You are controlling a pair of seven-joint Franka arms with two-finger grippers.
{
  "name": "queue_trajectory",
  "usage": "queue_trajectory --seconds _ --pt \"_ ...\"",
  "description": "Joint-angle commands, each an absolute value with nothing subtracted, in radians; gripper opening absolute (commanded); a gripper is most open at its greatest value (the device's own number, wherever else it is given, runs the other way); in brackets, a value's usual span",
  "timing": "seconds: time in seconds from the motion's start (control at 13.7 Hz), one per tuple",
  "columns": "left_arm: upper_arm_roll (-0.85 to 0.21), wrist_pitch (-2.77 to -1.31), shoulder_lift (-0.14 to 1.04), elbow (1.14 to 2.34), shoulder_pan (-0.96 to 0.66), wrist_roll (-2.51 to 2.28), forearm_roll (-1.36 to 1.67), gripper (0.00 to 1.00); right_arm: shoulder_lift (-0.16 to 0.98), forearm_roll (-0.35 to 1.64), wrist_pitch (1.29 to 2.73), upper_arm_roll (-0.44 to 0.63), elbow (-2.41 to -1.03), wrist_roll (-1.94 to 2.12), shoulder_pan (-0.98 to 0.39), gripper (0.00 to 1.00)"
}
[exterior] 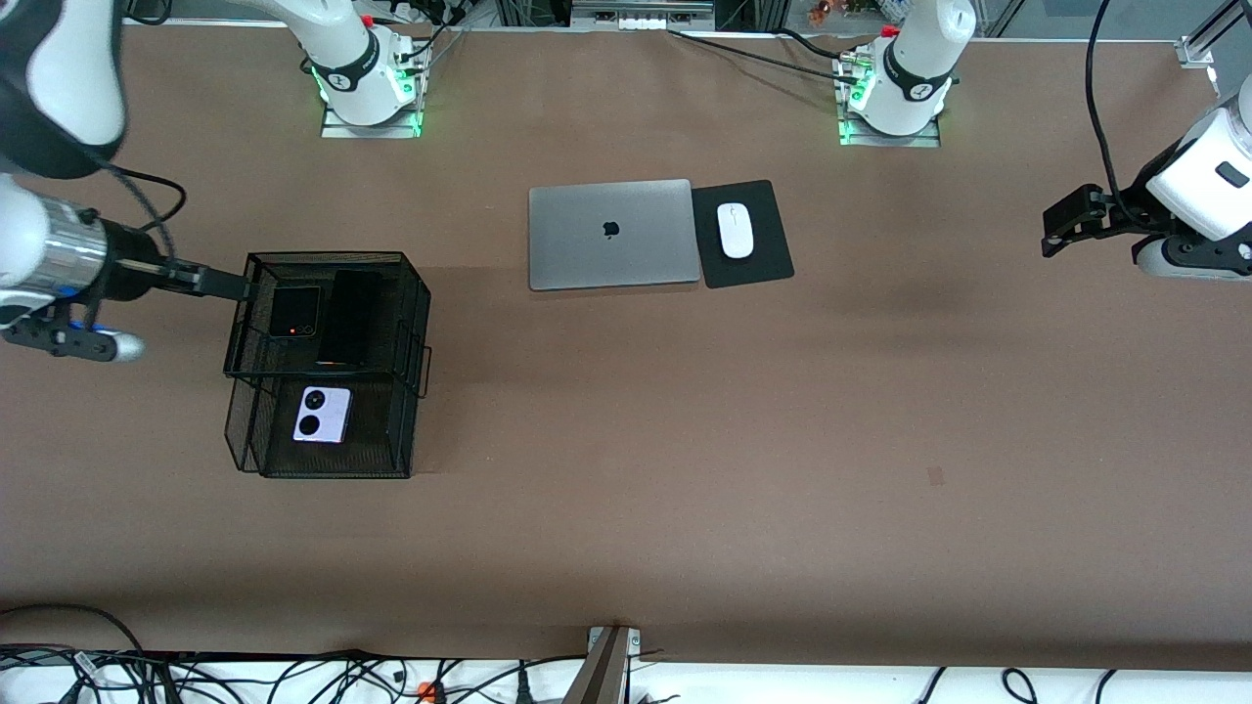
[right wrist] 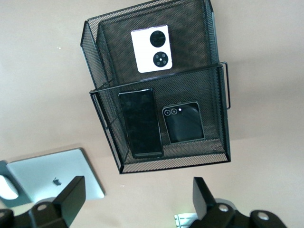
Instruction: Place phones with both arms
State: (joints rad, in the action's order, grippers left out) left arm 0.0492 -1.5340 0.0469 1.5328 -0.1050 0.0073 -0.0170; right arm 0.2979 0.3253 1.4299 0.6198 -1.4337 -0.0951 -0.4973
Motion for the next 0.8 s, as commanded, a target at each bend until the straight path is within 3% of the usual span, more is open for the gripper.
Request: queue_trajectory --seconds 0.0,0.29,0.44,0.51,0.66,0.73 --pt "0.046 -1.529 0.052 1.517 -0.101 0.021 -0.008 1.0 0.325 0.388 1.367 0.607 -1.361 -0.058 -0.422 1.0" --pt "0.044 -1.526 0.052 1.517 -0.101 0.02 -0.011 1.0 0.37 0.387 1.354 0.601 -1.286 -0.04 -0.384 1.0" --pt "0.043 -1.526 0.051 1.517 -0.101 0.018 -0.009 1.0 0.374 0.33 1.38 0.54 -1.284 -0.046 -0.333 1.0" --pt "0.043 -1.526 0.052 1.517 -0.101 0.017 -0.009 1.0 0.368 0.274 1.408 0.447 -1.285 -0.048 -0.269 1.0" --pt "0.041 -1.526 0.051 1.516 -0.101 0.017 -0.009 1.0 0.338 0.099 1.469 0.155 -1.289 -0.057 -0.087 0.99" --pt "0.041 -1.526 0.051 1.516 -0.101 0.017 -0.009 1.0 0.328 0.036 1.494 0.071 -1.305 -0.058 -0.037 0.98"
